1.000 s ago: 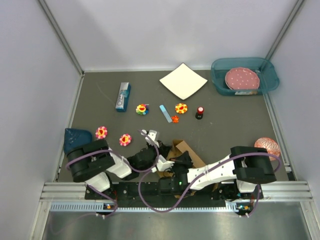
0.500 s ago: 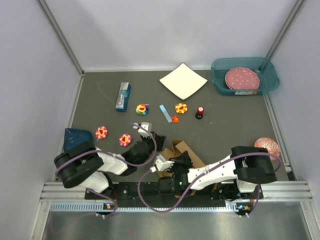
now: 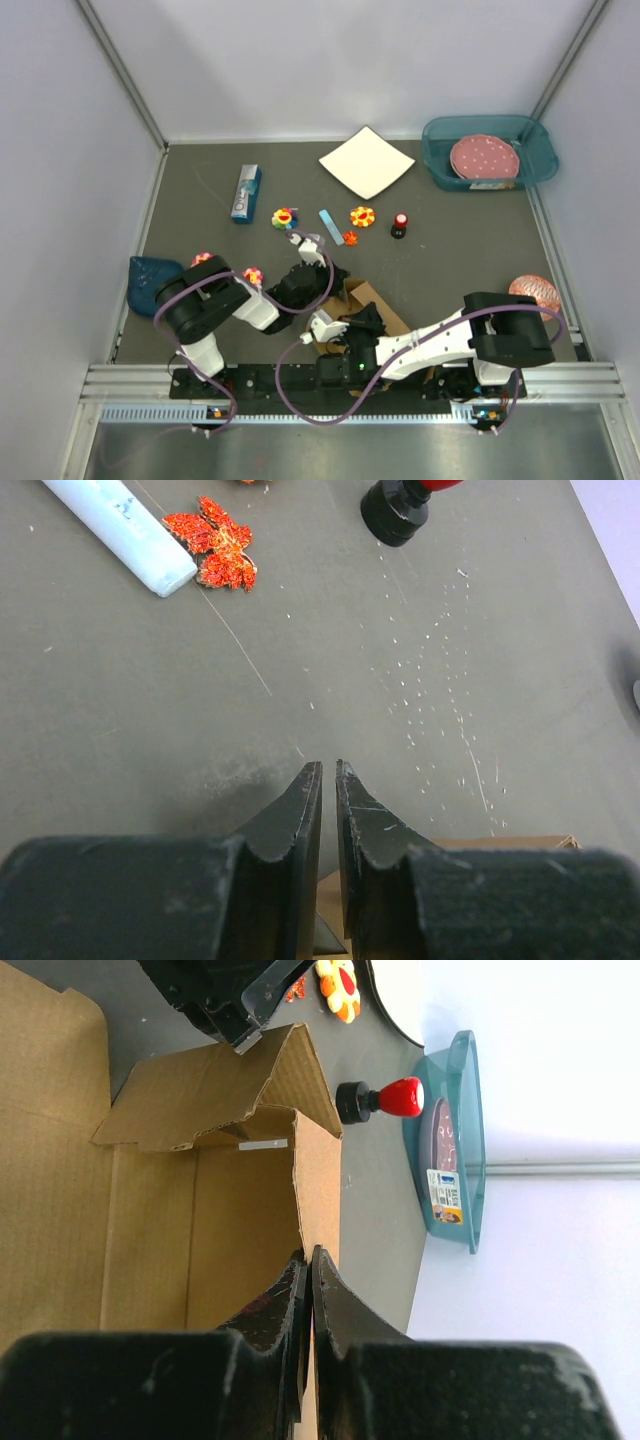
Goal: Fold the paper box
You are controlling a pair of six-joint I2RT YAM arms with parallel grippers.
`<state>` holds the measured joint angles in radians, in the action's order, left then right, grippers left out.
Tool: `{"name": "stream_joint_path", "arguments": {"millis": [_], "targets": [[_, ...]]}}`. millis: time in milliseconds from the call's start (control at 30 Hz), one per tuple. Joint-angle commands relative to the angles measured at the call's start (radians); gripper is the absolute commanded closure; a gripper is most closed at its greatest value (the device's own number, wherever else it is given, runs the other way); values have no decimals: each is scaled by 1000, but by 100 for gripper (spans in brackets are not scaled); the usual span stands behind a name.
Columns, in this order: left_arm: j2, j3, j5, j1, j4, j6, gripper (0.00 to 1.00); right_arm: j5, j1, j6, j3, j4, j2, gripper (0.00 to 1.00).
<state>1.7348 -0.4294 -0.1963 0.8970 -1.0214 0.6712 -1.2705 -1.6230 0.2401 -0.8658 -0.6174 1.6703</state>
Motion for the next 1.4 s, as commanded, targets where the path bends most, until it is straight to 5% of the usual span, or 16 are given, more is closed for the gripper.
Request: {"name": "stream_joint_path", "arguments": {"millis": [0,867,1367], "targets": [[29,-25,83,-4,-103,22,84,114,-14,61,-24,71,-23,100],[104,144,284,29,-445,151,88,114,-14,71,-27,71,-9,100],[75,274,141,34,-580,53,64,115,-12,65,-33,71,-11,100]]}}
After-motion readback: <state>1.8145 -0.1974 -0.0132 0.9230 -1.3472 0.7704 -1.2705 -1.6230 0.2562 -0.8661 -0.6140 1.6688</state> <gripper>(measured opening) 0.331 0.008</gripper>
